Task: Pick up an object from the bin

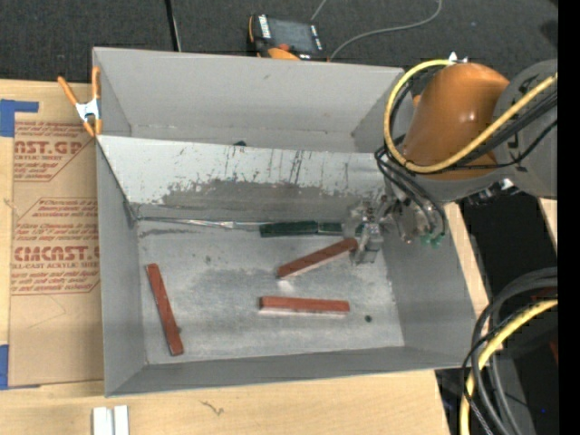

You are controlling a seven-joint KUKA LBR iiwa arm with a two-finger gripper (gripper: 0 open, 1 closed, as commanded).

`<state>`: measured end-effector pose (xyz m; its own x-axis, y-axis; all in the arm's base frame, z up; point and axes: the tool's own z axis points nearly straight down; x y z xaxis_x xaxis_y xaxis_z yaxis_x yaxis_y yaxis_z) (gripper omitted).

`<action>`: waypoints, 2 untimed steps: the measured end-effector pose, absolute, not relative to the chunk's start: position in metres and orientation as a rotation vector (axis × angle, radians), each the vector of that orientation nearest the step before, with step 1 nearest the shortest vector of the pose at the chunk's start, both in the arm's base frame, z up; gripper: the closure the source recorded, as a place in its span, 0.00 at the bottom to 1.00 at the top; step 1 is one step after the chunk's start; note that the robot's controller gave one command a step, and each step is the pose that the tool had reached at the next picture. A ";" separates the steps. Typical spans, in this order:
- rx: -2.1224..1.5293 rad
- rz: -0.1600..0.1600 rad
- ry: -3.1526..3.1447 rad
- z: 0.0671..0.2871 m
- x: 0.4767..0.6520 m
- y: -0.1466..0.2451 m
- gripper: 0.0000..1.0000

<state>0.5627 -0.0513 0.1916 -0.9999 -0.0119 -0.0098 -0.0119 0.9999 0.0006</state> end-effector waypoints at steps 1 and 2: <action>-0.075 -0.001 3.149 0.068 0.512 -0.037 1.00; -0.030 0.002 3.131 0.207 0.530 -0.009 1.00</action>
Offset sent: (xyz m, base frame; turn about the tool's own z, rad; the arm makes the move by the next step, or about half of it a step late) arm -0.0483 0.0144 -0.1216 -0.0358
